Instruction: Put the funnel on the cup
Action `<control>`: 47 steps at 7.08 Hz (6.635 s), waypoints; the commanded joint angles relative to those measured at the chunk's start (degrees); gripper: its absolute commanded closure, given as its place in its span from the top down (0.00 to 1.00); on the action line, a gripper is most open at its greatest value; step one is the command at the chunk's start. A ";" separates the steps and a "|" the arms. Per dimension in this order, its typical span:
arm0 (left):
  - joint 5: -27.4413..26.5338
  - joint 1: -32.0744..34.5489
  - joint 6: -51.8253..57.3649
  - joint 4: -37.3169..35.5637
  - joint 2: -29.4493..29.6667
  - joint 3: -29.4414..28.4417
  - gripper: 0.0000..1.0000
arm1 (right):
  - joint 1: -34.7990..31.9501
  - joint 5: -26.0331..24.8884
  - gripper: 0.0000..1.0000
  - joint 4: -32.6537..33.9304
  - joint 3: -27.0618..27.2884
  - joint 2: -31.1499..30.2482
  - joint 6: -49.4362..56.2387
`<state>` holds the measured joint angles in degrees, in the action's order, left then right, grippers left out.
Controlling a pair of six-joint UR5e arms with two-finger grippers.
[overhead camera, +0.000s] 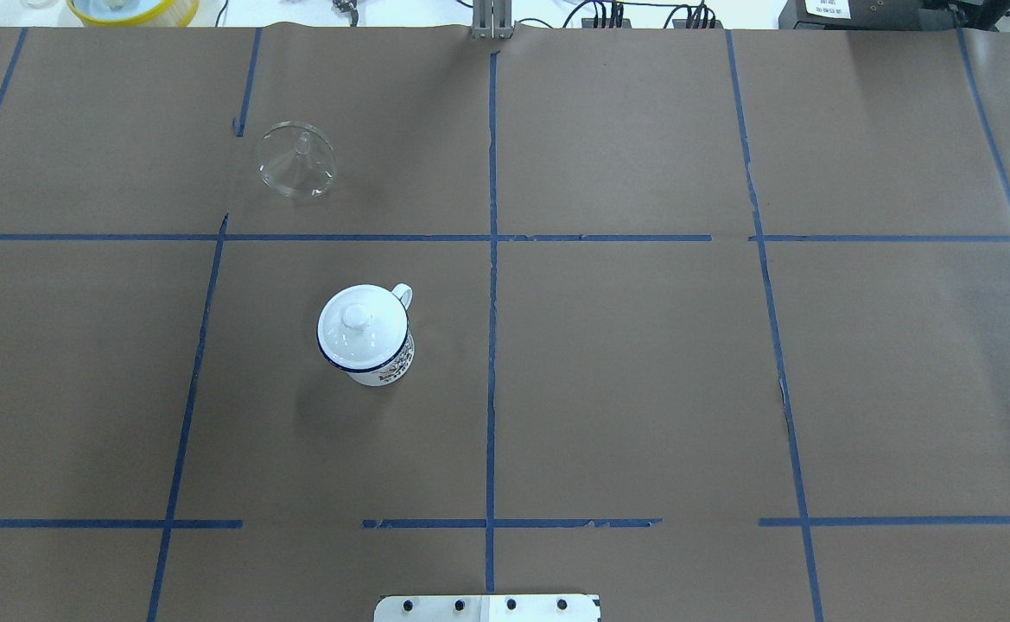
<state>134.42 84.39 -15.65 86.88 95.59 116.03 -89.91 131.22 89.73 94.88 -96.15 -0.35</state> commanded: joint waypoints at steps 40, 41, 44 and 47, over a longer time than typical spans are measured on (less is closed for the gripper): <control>-20.25 -41.76 -39.35 11.16 7.06 -1.91 0.00 | 0.00 0.00 1.00 0.00 -0.05 0.00 0.00; -20.25 -43.16 -39.46 11.98 7.67 -4.38 0.00 | 0.00 0.00 1.00 0.00 0.04 0.00 0.00; -20.33 -44.93 -38.67 11.99 11.28 -10.72 0.00 | 0.00 0.00 1.00 0.00 -0.05 0.00 0.00; -20.33 -44.93 -35.25 11.99 11.72 -12.40 0.00 | 0.00 0.00 1.00 0.00 -0.05 0.00 0.00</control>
<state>114.08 39.49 -52.30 98.87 107.02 104.39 -89.91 131.22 89.74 94.89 -96.15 -0.35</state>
